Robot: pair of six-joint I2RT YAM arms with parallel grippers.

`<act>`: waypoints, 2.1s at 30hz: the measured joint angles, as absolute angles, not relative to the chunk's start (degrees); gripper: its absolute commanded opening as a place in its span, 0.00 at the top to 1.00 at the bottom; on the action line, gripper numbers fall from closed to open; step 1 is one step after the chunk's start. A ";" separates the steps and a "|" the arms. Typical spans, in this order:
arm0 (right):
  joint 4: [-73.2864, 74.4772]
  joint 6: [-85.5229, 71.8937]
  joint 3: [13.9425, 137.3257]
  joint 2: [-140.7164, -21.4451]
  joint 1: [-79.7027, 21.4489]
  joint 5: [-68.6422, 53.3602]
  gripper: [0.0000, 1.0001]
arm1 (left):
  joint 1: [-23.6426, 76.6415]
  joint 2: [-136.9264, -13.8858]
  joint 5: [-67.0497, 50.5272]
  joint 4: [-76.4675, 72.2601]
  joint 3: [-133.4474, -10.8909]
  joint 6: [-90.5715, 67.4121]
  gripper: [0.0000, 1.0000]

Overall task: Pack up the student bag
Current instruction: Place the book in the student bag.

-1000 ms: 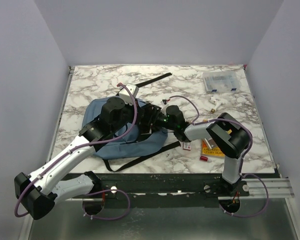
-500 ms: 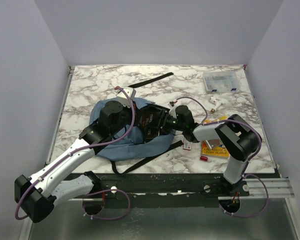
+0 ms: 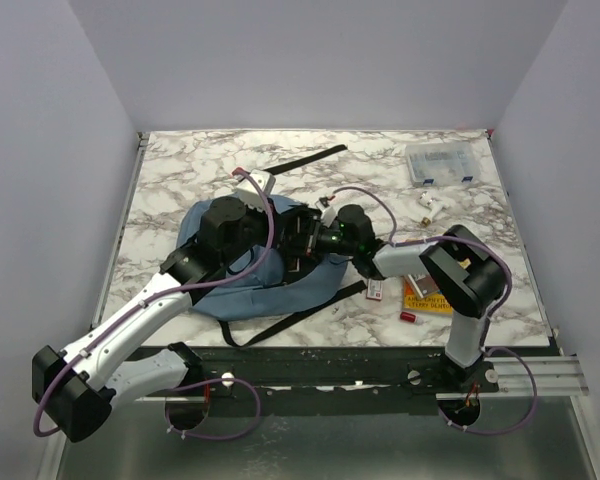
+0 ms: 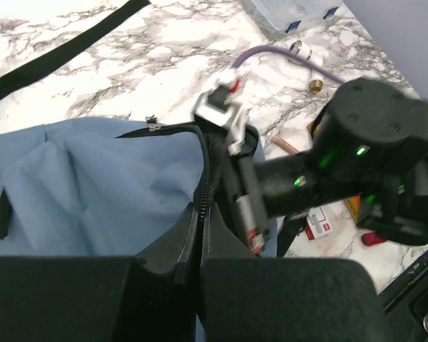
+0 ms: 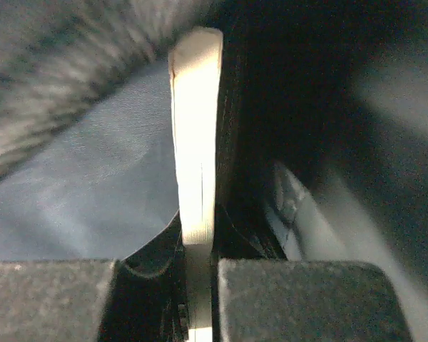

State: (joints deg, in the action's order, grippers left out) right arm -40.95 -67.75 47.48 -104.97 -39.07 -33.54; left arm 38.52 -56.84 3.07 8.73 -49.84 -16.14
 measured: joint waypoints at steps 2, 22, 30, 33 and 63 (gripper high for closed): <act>-43.57 -69.71 49.84 -108.01 -41.36 -33.58 1.00 | 38.48 -58.48 2.35 8.58 -51.46 -15.18 1.00; -46.65 -70.04 44.03 -109.95 -38.02 -35.16 0.67 | 37.93 -55.35 0.71 5.72 -46.50 -14.00 1.00; -44.60 -69.93 52.40 -115.31 -41.36 -31.31 0.71 | 37.93 -55.18 0.75 5.08 -45.50 -14.55 1.00; -43.48 -70.28 56.51 -117.38 -42.89 -29.32 0.50 | 37.91 -55.11 1.67 4.82 -45.45 -15.42 1.00; -29.26 -61.63 60.31 -114.43 -41.45 -24.88 0.40 | 36.97 -50.83 10.94 3.75 -37.71 -26.50 1.00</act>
